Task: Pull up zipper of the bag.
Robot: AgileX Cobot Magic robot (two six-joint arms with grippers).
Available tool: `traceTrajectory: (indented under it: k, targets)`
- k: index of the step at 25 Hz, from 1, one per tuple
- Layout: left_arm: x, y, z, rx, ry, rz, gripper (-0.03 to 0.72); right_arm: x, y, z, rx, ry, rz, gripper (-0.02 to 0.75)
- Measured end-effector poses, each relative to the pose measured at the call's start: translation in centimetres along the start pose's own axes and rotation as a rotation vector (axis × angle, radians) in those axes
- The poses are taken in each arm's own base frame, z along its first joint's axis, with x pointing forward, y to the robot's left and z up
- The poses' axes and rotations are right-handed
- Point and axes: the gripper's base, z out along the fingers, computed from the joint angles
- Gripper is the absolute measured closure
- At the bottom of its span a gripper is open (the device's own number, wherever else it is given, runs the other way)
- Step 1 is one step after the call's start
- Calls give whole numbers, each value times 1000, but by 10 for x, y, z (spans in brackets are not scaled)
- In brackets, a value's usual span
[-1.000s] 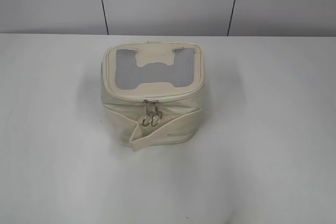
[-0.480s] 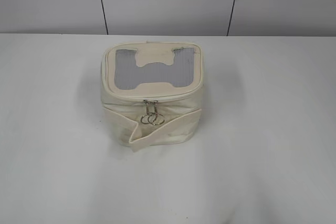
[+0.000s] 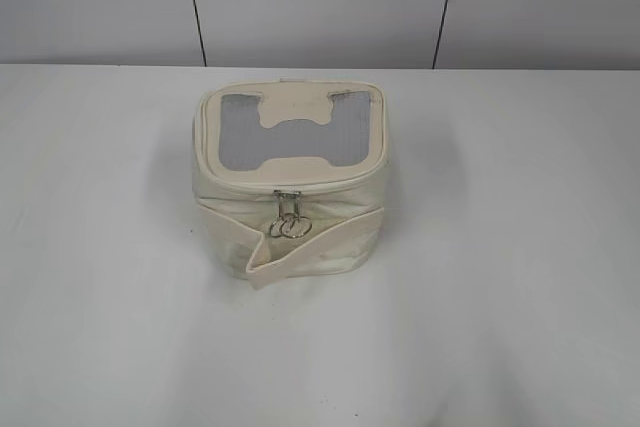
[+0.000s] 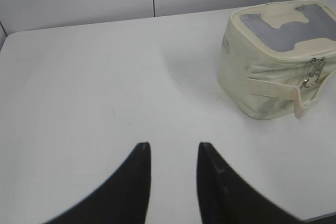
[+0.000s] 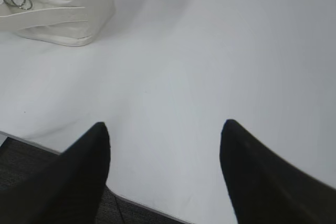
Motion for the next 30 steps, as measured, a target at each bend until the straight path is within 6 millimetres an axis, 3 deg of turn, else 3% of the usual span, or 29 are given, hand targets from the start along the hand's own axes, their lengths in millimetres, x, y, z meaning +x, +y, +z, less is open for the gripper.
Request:
traceTrajectory:
  k: [5,13,30]
  targets:
    - [0,0,0,-15,-1,-7,451,0,0,0,20,2,10,221]
    - [0,-2,0,-215,2,-97,451,0,1,1,214,8,105,222]
    - [0,-3,0,-220,1,-99,449,0,1,1,222,7,110,222]
